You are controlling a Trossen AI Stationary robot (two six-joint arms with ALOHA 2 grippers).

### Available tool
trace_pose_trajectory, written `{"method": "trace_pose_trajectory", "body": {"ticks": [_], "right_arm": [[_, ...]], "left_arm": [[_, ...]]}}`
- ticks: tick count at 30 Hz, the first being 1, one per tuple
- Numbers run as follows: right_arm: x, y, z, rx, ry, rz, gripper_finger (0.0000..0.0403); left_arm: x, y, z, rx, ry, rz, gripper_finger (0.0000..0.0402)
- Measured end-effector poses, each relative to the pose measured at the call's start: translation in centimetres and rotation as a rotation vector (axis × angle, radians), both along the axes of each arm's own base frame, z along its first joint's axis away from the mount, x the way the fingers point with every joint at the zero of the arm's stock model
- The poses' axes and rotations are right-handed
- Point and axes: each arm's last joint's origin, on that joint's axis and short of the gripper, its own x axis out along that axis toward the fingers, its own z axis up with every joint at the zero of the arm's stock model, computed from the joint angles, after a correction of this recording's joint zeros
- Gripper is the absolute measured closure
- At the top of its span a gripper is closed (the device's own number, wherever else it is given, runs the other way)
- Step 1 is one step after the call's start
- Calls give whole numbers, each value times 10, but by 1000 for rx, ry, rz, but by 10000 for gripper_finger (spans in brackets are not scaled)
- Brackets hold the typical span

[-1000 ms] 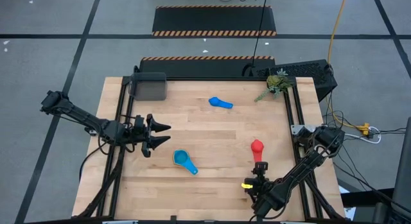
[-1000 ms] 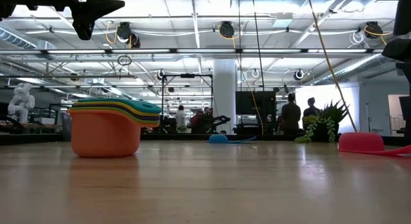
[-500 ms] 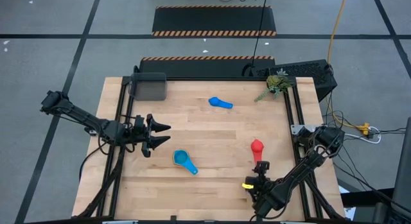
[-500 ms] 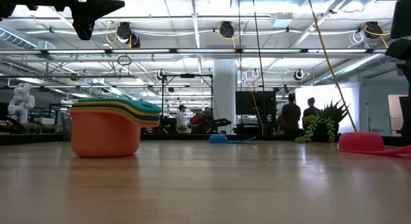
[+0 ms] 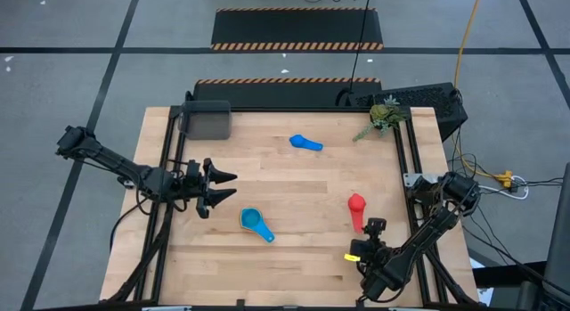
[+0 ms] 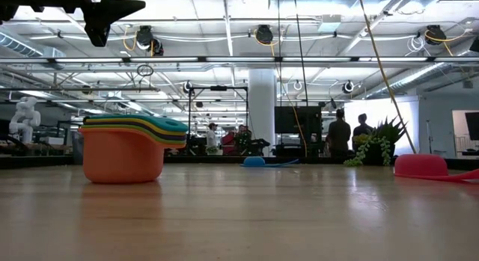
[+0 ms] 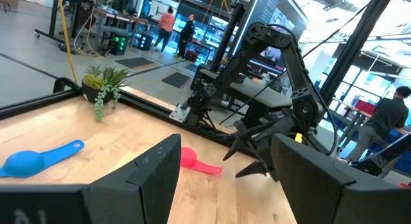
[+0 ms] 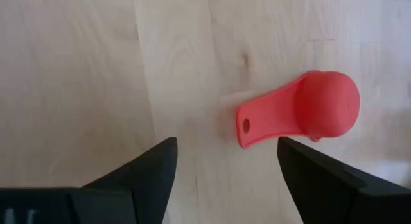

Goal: Nest measuring cups in basket
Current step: Stack the red measuring cup on top of the light blue measuring cup

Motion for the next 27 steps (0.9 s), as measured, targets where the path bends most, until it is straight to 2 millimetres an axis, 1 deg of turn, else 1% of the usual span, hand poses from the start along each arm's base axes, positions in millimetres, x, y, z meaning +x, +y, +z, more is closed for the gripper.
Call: {"method": "trace_pose_trajectory", "body": {"ticks": [4,9,14,23,27], "right_arm": [[-3,-3,-4,-14,6,-5,140],[-8,-10,-16,-27,5,-20,140],[-12,-17,-23,-54,-13,-23,140],[-11,-22,-25,-87,-20,-15,140],[-8,-22,-26,-75,-14,8,157]], "left_arm": [[0,0,0,0,0,0,158],[0,0,0,0,0,0,158],[0,0,0,1,0,0,158],[0,0,0,5,-1,1,158],[0,0,0,5,-3,1,158]]}}
